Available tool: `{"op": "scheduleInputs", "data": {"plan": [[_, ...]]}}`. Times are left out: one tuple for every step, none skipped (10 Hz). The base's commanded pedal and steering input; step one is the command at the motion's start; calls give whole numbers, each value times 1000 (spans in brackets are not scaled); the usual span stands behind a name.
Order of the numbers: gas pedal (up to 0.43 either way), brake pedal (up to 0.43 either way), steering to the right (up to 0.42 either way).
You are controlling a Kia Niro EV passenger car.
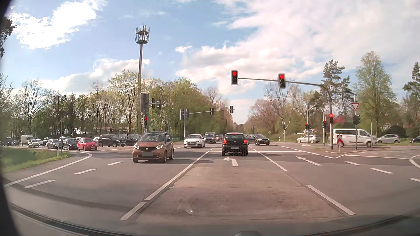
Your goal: Follow the waypoints while adhering to traffic rules and regulations
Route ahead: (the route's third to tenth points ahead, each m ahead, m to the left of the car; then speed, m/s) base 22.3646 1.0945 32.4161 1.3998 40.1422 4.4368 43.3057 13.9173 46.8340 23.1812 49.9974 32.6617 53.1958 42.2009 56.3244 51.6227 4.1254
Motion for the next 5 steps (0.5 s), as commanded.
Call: {"op": "scheduleInputs", "data": {"plan": [[0,152,1],[0,146,1],[0,140,1],[0,140,1],[0,140,1]]}}
